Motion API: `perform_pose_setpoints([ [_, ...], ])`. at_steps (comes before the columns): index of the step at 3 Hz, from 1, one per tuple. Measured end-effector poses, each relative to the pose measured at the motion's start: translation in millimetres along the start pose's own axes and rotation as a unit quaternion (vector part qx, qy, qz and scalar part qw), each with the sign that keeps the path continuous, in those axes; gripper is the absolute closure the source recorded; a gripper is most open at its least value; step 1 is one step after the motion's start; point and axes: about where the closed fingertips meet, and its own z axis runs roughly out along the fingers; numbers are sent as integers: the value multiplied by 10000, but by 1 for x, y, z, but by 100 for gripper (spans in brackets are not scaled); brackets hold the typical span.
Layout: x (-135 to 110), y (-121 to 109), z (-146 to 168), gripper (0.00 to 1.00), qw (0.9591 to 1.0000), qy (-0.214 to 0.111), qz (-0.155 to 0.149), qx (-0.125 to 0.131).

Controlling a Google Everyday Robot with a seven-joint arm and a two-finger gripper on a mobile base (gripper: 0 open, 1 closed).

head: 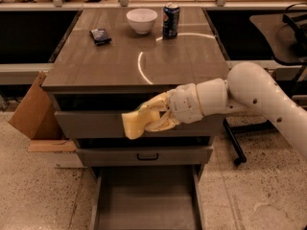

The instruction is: Pick sponge from bottom drawer and place on counter

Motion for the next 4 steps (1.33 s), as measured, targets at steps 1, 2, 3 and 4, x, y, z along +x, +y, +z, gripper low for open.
perform_pose_setpoints([
  [1, 0, 0, 0, 100, 10000, -3, -3, 2],
  [2, -7, -33, -12, 100, 9994, 19, -353, 28],
  [3, -27, -98, -37, 100, 9953, 132, -962, 62],
  [4, -26, -99, -37, 100, 9953, 136, -955, 75],
])
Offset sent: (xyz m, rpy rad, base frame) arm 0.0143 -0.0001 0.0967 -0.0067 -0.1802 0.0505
